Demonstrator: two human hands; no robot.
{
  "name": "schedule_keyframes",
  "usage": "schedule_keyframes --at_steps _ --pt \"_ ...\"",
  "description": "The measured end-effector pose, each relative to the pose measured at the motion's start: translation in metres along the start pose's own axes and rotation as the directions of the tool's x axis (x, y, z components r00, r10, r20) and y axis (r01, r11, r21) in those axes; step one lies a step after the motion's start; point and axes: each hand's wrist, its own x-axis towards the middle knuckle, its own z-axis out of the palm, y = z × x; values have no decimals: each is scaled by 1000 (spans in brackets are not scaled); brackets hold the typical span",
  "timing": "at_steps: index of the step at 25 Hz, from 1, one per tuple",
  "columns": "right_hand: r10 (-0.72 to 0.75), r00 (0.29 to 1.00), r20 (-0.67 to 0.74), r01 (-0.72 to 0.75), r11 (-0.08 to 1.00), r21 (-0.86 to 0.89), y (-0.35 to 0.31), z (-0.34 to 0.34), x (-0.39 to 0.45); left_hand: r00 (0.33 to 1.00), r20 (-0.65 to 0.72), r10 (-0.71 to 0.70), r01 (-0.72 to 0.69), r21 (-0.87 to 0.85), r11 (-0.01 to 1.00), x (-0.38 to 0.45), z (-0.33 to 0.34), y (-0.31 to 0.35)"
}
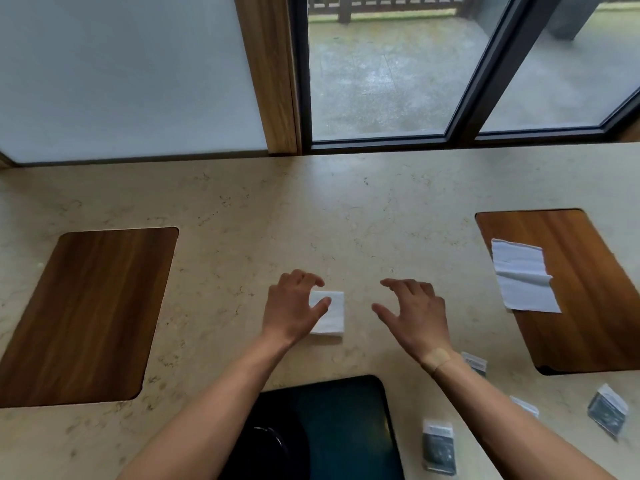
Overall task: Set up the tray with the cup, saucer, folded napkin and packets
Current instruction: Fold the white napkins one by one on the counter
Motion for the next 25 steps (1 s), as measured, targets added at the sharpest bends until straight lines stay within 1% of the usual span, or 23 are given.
schedule_keyframes --at_steps 3,7,14,19,25 --pt "-7 1000 -16 7 1000 4 39 -22 -3 999 -12 53 -53 40 998 7 12 37" --pt "12 999 -36 -12 1000 1 106 -55 -10 997 4 78 -78 66 995 18 37 98" --pt "123 987 -102 -127 991 -32 222 -105 -15 990 45 135 -139 80 987 51 89 201" --pt "176 981 -84 -178 984 -25 275 -116 -9 986 58 156 -160 79 984 74 119 247" --pt "183 982 -34 -185 982 -32 308 -112 13 985 79 156 -161 53 986 96 142 273"
